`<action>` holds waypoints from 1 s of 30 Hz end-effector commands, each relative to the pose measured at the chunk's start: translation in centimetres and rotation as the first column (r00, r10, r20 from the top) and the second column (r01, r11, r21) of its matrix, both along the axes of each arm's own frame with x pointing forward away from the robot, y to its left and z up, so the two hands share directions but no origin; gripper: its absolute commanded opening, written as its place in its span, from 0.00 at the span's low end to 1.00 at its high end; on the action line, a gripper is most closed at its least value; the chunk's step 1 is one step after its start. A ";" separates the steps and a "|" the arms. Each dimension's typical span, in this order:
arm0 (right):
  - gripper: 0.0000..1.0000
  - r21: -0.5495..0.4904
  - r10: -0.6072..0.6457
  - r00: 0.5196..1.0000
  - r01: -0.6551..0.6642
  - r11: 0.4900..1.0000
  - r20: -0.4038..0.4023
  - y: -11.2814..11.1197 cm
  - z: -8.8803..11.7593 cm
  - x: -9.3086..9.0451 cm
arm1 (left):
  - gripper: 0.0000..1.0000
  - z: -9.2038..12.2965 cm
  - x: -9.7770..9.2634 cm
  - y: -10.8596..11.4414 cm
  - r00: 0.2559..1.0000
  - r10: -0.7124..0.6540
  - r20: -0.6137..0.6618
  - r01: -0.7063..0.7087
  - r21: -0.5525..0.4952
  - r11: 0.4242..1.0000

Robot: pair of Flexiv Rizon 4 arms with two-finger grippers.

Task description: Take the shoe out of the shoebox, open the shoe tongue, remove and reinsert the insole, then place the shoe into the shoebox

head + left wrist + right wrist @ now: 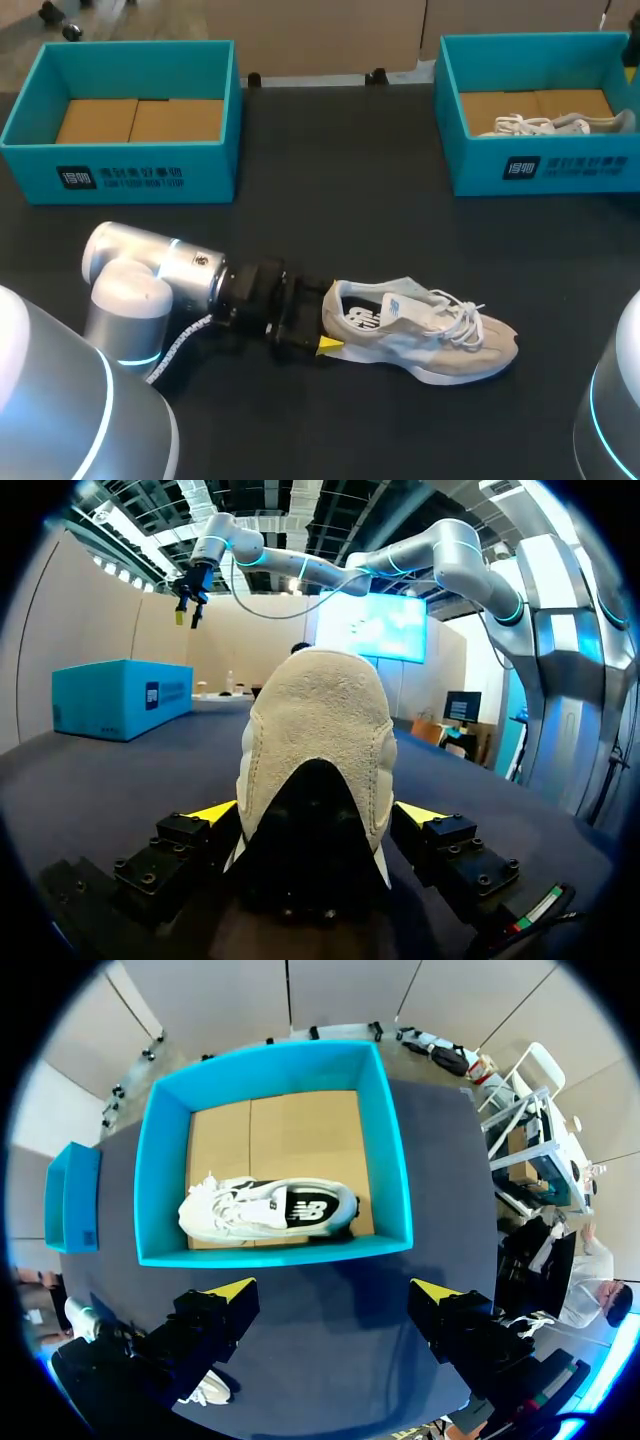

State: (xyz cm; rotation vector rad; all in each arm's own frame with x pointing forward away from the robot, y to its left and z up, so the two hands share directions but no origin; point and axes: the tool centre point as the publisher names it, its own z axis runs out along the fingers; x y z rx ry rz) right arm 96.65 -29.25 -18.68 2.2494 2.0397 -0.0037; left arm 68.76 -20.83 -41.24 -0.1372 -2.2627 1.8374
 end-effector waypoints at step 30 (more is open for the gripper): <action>1.00 -0.001 -0.001 1.000 0.001 1.000 0.001 0.0 0.0 -0.1 | 1.00 -1.3 -0.5 -3.3 0.999 -0.027 -0.023 0.027 0.022 0.999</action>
